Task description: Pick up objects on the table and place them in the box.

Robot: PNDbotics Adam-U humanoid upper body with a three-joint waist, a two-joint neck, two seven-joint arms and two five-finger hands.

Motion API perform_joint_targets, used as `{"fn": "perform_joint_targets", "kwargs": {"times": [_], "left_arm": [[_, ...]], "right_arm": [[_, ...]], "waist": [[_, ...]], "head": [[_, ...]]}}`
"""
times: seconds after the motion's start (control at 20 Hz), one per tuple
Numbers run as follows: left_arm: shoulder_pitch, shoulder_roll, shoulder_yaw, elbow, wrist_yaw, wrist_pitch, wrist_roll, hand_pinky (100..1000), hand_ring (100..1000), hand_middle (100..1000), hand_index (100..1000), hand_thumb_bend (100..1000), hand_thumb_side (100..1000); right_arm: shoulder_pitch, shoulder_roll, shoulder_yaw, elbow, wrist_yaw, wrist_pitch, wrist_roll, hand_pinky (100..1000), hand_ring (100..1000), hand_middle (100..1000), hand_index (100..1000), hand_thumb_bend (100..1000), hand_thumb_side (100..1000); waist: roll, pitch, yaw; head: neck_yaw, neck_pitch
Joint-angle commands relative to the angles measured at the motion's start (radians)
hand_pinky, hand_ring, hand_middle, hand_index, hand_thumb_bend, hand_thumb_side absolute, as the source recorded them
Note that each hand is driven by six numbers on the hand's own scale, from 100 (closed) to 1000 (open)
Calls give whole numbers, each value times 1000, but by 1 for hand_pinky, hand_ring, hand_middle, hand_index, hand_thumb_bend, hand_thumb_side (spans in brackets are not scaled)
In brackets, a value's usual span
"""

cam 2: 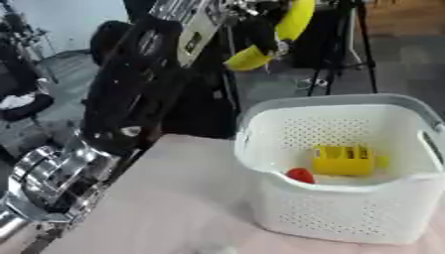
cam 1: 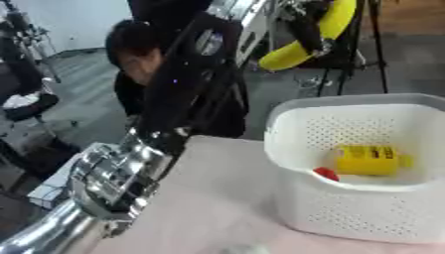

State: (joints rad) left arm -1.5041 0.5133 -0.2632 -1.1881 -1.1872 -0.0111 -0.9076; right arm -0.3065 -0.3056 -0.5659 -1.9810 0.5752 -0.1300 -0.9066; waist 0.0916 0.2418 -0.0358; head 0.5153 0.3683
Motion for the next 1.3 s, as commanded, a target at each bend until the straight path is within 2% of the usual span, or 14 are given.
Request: {"fn": "perform_joint_targets", "kwargs": {"times": [0.05, 0.4, 0.75, 0.95, 1.3], "left_arm": [[-35, -16, -4, -22, 34, 2, 1, 573, 698, 644, 600, 153, 608], [-47, -89, -29, -19, 64, 15, 1, 569, 696, 643, 597, 155, 608], [-50, -112, -42, 15, 55, 24, 1, 569, 697, 644, 600, 157, 609], [-49, -126, -33, 35, -8, 30, 1, 563, 699, 645, 606, 154, 612], [-38, -139, -31, 63, -89, 6, 1, 565, 702, 643, 613, 158, 604]], "right_arm": [[-4, -24, 4, -19, 1, 2, 0, 694, 523, 459, 478, 100, 511], [-6, -22, 11, -19, -3, 3, 0, 693, 523, 458, 477, 100, 510], [-8, -23, 14, -19, -4, 2, 0, 693, 523, 458, 477, 100, 512], [-10, -23, 17, -19, -5, 0, 0, 693, 523, 458, 478, 100, 513], [-12, -23, 18, -19, -6, -1, 0, 693, 523, 459, 478, 100, 515]], "waist": [[-5, -23, -4], [-1, -27, -27], [2, -24, -35], [2, -23, -46], [0, -22, -60]], "head": [[8, 2], [19, -3], [21, -3], [24, -2], [23, -6]]}}
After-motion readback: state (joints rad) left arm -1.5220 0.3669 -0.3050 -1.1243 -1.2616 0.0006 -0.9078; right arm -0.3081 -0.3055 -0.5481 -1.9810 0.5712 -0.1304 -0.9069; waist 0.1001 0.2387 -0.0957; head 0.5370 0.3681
